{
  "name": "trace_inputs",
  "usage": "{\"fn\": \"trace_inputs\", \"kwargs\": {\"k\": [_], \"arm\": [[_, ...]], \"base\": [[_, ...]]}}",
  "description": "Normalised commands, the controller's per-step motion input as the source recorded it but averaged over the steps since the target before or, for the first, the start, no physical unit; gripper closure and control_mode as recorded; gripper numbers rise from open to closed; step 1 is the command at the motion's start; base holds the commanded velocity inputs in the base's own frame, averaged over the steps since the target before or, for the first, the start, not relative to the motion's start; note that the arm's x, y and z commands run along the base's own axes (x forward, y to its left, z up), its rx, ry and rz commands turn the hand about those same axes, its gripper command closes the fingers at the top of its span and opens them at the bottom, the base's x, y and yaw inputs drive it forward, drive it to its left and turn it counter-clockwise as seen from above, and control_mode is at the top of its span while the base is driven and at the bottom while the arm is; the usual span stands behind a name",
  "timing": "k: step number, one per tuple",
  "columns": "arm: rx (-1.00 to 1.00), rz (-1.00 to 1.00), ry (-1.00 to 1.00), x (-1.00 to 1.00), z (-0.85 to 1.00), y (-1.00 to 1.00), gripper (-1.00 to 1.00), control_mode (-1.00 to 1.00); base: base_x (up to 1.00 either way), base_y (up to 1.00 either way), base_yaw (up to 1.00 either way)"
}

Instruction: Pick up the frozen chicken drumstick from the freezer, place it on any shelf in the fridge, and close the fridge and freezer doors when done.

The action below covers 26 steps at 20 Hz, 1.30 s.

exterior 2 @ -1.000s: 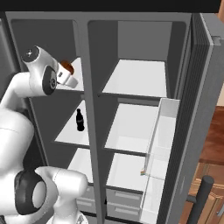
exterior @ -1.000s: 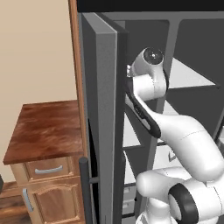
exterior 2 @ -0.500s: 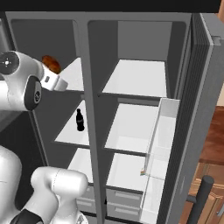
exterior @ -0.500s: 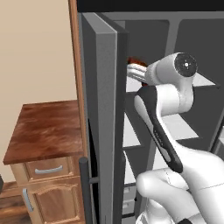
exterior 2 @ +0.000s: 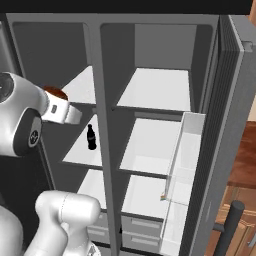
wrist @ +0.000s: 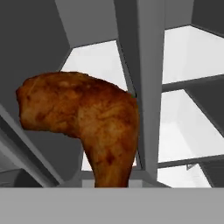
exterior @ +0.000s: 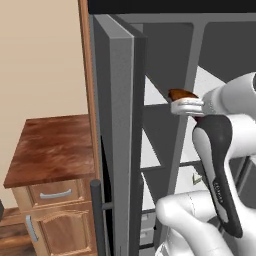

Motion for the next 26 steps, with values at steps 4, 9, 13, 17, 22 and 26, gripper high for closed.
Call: {"fn": "trace_inputs", "kwargs": {"k": [4,9,13,17,22,26], "arm": [[-0.28,0.01,0.19,-1.00,-0.67,-0.92,1.00,-1.00],[-0.14,-0.08,0.10,-0.78,-0.18,-1.00,1.00,-1.00],[-0.07,-0.25,0.01,0.52,0.01,-0.87,1.00,-1.00],[0.00,-0.17,0.00,1.00,0.25,-0.36,1.00,-1.00],[0.05,-0.05,0.00,0.94,0.55,-0.28,1.00,-1.00],[0.11,0.10,0.00,0.50,0.46,-0.64,1.00,-1.00]], "base": [[0.00,0.00,0.00],[0.00,0.00,0.00],[0.00,0.00,0.00],[0.00,0.00,0.00],[0.00,0.00,0.00],[0.00,0.00,0.00]]}}
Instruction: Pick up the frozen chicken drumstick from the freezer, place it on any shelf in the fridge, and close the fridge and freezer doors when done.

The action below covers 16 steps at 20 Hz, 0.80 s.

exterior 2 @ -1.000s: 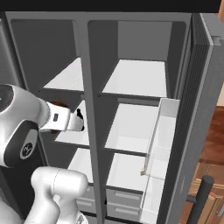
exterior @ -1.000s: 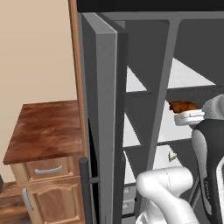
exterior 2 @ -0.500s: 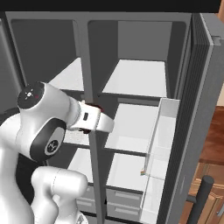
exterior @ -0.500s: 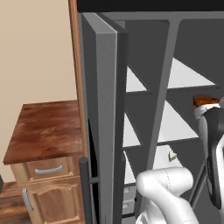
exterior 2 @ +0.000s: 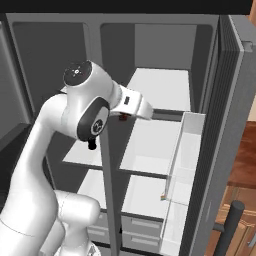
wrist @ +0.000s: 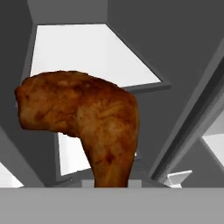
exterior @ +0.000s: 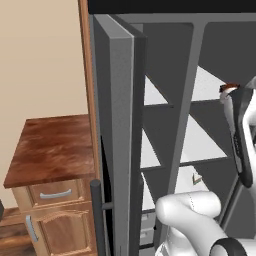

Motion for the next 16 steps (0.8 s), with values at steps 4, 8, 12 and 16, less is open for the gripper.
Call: {"fn": "trace_inputs", "kwargs": {"k": [4,8,12,16], "arm": [[0.07,0.10,0.00,0.30,0.00,-0.60,1.00,-1.00],[0.02,0.01,0.00,0.48,-0.19,-0.31,1.00,-1.00],[0.00,0.00,0.00,0.69,-0.27,-0.02,1.00,-1.00],[0.00,0.00,0.00,0.90,-0.18,0.00,1.00,-1.00]], "base": [[0.00,0.00,0.00],[0.00,0.00,0.00],[0.00,0.00,0.00],[0.00,0.00,0.00]]}}
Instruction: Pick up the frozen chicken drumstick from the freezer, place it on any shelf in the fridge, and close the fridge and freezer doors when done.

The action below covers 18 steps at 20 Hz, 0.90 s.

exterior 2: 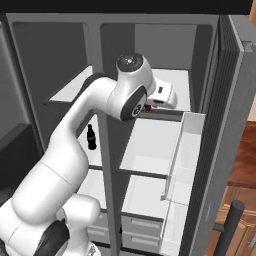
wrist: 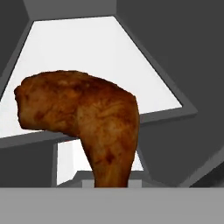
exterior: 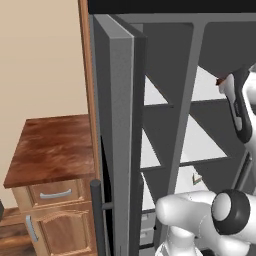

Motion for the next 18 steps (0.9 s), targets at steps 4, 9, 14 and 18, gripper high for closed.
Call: {"fn": "trace_inputs", "kwargs": {"k": [4,9,14,18], "arm": [[0.00,0.00,0.00,1.00,-0.14,-0.02,1.00,-1.00],[0.00,0.00,0.00,1.00,-0.19,-0.15,1.00,-1.00],[0.00,0.00,0.00,1.00,-0.35,-0.22,1.00,-1.00],[0.00,0.07,-0.03,0.85,-0.37,-0.31,-1.00,-1.00]], "base": [[0.00,0.00,0.00],[0.00,0.00,0.00],[0.00,0.00,0.00],[0.00,0.00,0.00]]}}
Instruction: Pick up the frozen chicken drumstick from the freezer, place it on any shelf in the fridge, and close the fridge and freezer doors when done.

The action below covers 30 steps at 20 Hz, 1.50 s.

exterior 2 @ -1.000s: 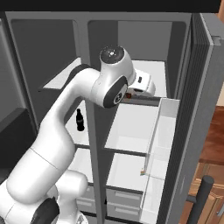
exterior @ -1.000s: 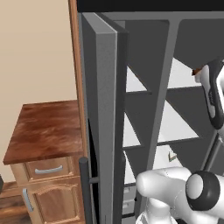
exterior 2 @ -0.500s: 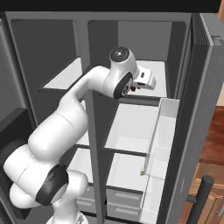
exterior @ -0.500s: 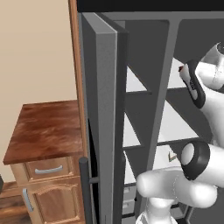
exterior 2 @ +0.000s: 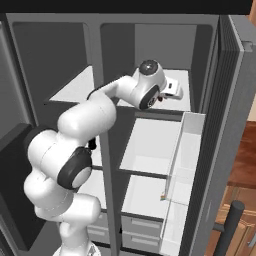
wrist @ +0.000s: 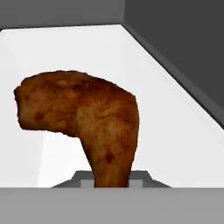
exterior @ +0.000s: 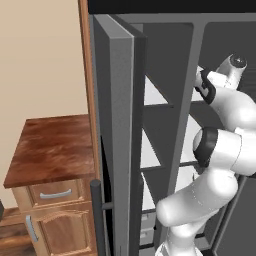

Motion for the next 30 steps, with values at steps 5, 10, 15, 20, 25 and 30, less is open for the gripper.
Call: {"fn": "trace_inputs", "kwargs": {"k": [5,10,15,20,25,30], "arm": [[0.00,0.03,-0.02,0.05,0.00,-0.02,-1.00,-1.00],[0.01,0.00,-0.06,-0.43,0.37,0.08,-1.00,-1.00],[0.00,-0.01,0.00,-0.95,0.54,0.19,-1.00,-1.00],[0.00,-0.01,-0.01,-1.00,0.36,0.23,-1.00,-1.00],[0.00,-0.03,0.00,-1.00,0.05,0.44,-1.00,-1.00],[0.00,-0.02,0.00,-1.00,0.00,0.58,-1.00,-1.00]], "base": [[0.00,0.00,0.00],[0.00,0.00,0.00],[0.00,0.00,0.00],[0.00,0.00,0.00],[0.00,0.00,0.00],[0.00,0.00,0.00]]}}
